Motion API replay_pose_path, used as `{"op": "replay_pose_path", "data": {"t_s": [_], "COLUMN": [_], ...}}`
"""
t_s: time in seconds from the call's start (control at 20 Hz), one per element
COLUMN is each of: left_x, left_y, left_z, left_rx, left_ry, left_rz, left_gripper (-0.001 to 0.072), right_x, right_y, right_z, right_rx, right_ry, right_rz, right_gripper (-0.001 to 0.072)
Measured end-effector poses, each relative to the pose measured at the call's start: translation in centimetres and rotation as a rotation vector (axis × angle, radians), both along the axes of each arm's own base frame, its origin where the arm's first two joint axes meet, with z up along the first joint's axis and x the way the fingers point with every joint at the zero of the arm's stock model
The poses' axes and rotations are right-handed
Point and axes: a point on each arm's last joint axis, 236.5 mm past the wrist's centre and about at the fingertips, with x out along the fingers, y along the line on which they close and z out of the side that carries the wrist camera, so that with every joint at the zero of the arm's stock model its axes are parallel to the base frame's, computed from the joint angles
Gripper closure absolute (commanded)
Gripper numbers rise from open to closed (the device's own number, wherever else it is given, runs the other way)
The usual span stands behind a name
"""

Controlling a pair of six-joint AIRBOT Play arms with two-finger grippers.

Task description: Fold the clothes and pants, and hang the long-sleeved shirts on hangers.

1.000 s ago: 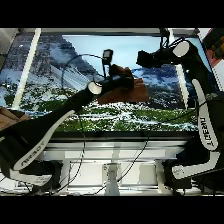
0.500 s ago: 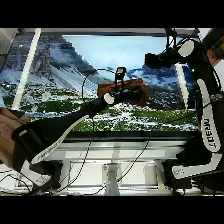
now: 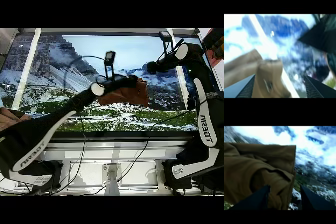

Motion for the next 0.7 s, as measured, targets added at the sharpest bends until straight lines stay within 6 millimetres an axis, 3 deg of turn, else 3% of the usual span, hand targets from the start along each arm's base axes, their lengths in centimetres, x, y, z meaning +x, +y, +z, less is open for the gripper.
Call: {"op": "replay_pose_path", "data": {"t_s": [0.15, 0.35, 0.4, 0.5, 0.7], "left_x": [1.0, 1.1, 1.1, 0.9, 0.7], "left_y": [2.6, 4.2, 4.4, 4.6, 4.7], "left_z": [2.8, 3.3, 3.3, 3.2, 3.1], "left_rx": [-0.017, -0.014, -0.012, -0.010, -0.008], "left_ry": [-0.028, -0.005, 0.003, 0.013, 0.024], "left_rz": [0.017, -0.013, -0.022, -0.035, -0.049], "left_gripper": [-0.0001, 0.0001, 0.0001, 0.0002, 0.0002], "right_x": [-0.2, -2.1, -2.8, -4.1, -5.0], "right_y": [-1.3, -3.9, -4.3, -4.4, -3.1], "right_z": [-3.2, -6.7, -7.2, -7.9, -8.5], "right_rx": [0.066, 0.218, 0.270, 0.371, 0.470], "right_ry": [0.095, 0.265, 0.313, 0.392, 0.460], "right_rz": [-0.037, -0.097, -0.106, -0.109, -0.084], "right_gripper": [0.0230, 0.0230, 0.0205, 0.0003, 0.0012]}}
